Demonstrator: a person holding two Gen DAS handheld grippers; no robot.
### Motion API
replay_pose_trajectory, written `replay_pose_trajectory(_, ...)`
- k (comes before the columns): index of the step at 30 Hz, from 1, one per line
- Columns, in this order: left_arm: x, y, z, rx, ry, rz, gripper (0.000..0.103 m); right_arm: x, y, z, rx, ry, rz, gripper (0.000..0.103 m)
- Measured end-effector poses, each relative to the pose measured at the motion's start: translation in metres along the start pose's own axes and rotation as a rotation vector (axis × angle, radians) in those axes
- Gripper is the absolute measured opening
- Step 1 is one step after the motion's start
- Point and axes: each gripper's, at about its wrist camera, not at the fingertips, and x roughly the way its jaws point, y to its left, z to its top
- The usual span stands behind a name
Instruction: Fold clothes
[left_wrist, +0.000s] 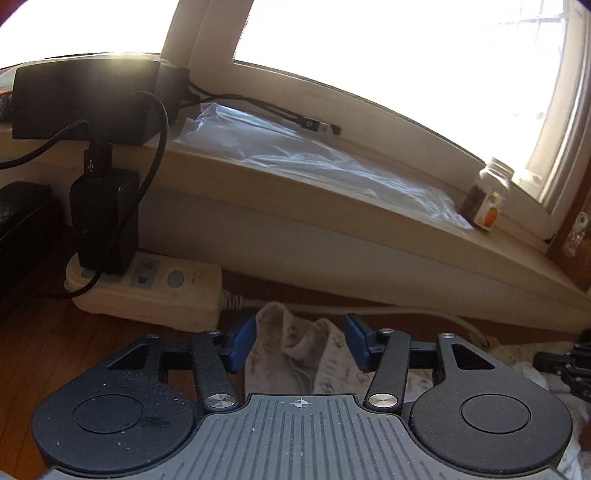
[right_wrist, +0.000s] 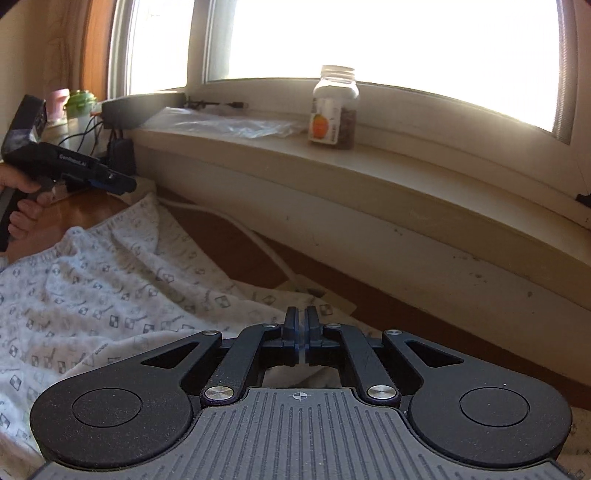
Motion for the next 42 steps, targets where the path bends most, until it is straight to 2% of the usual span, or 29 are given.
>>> replay_pose_trajectory(2, 0.001, -0.003, -0.004, 0.031, 0.038, -0.029, 0.051, 0.003, 0.001, -0.001, -0.004, 0.010, 0.000, 0.010)
replay_pose_trajectory(6, 0.020, -0.014, -0.011, 0.092, 0.102, 0.007, 0.054, 0.004, -0.002, -0.004, 0.001, 0.020, -0.010, 0.012)
replay_pose_trajectory(8, 0.024, -0.017, -0.012, 0.115, 0.093, 0.015, 0.054, 0.000, -0.004, -0.006, 0.004, 0.017, -0.011, 0.013)
replay_pose_trajectory(9, 0.026, -0.019, -0.012, 0.121, 0.090, 0.013, 0.051, -0.002, -0.004, -0.007, 0.005, 0.016, -0.009, 0.013)
replay_pose_trajectory(10, 0.027, -0.021, -0.012, 0.126, 0.087, 0.010, 0.026, -0.004, -0.005, -0.008, 0.004, 0.016, -0.007, 0.014)
replay_pose_trajectory(11, 0.021, -0.022, -0.011, 0.141, 0.047, 0.012, 0.006, -0.006, -0.006, -0.010, 0.003, 0.015, -0.007, 0.014)
replay_pose_trajectory(13, 0.006, -0.026, -0.008, 0.182, -0.060, 0.020, 0.003, -0.009, -0.008, -0.013, 0.004, 0.011, -0.004, 0.014)
replay_pose_trajectory(15, -0.018, -0.022, 0.001, 0.132, -0.234, 0.046, 0.003, -0.013, -0.011, -0.016, 0.013, 0.000, -0.001, 0.014)
replay_pose_trajectory(16, -0.025, -0.020, 0.006, 0.098, -0.281, 0.091, 0.003, -0.014, -0.012, -0.017, 0.017, -0.001, 0.001, 0.014)
replay_pose_trajectory(17, -0.023, -0.021, 0.010, 0.102, -0.269, 0.130, 0.004, -0.014, -0.013, -0.018, 0.021, 0.002, 0.002, 0.015)
replay_pose_trajectory(18, -0.016, -0.022, 0.011, 0.132, -0.217, 0.145, 0.006, -0.014, -0.013, -0.018, 0.024, 0.004, 0.003, 0.015)
replay_pose_trajectory(20, -0.002, -0.024, 0.010, 0.184, -0.108, 0.176, 0.028, -0.015, -0.012, -0.019, 0.020, 0.006, 0.000, 0.016)
replay_pose_trajectory(21, 0.004, -0.024, 0.007, 0.198, -0.066, 0.205, 0.053, -0.016, -0.012, -0.019, 0.023, 0.006, 0.004, 0.017)
replay_pose_trajectory(22, 0.005, -0.025, 0.002, 0.204, -0.055, 0.210, 0.063, -0.017, -0.012, -0.020, 0.026, 0.006, 0.010, 0.021)
replay_pose_trajectory(26, -0.003, -0.027, -0.017, 0.224, -0.058, 0.193, 0.066, -0.021, -0.009, -0.022, 0.016, 0.024, 0.036, 0.024)
replay_pose_trajectory(30, -0.010, -0.050, -0.036, 0.318, -0.057, 0.123, 0.070, -0.025, -0.004, -0.025, -0.003, 0.051, 0.076, 0.026)
replay_pose_trajectory(33, -0.009, -0.063, -0.048, 0.387, -0.023, 0.105, 0.070, -0.025, 0.003, -0.027, -0.018, 0.063, 0.103, 0.030)
replay_pose_trajectory(37, -0.007, -0.062, -0.058, 0.419, 0.054, 0.136, 0.071, -0.024, 0.011, -0.028, -0.030, 0.075, 0.123, 0.032)
replay_pose_trajectory(42, -0.024, -0.068, -0.074, 0.522, 0.020, 0.246, 0.067, -0.023, 0.019, -0.029, -0.034, 0.075, 0.160, 0.032)
